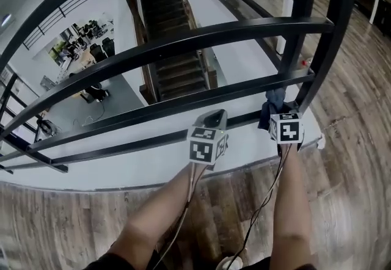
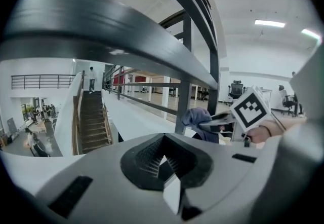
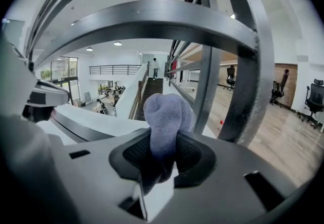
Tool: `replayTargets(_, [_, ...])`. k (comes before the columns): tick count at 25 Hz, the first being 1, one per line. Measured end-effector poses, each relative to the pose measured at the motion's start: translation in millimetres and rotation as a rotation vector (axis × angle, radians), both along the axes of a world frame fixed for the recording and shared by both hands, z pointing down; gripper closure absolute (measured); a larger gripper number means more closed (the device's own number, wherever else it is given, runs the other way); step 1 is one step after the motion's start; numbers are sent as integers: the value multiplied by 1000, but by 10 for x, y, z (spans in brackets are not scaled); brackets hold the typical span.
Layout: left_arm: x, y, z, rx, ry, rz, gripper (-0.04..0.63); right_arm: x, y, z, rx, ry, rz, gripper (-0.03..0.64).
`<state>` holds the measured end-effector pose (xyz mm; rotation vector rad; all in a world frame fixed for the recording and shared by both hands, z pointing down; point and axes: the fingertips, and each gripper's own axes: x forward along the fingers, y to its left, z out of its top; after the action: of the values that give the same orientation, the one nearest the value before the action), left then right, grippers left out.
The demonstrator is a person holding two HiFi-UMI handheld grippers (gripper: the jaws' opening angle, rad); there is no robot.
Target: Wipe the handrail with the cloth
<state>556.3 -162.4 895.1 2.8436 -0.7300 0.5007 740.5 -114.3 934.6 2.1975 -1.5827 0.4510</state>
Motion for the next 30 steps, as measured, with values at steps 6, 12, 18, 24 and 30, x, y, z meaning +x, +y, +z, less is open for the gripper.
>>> replayTargets(6, [337, 176, -154, 17, 37, 65, 597, 387, 121, -55, -12, 151, 116, 511])
replayTargets(12, [199, 196, -258, 84, 53, 83, 597, 429, 158, -65, 3, 178, 169, 514])
replayTargets(18, [-271, 68, -284, 84, 63, 42, 597, 68, -18, -280, 53, 240, 159, 514])
replayTargets(24, [-1257, -222, -426, 93, 79, -28, 597, -914, -478, -355, 64, 116, 45, 514])
replayTargets(30, [-2785, -631, -633, 160, 62, -149, 597, -2846, -984, -521, 47, 131, -201, 514])
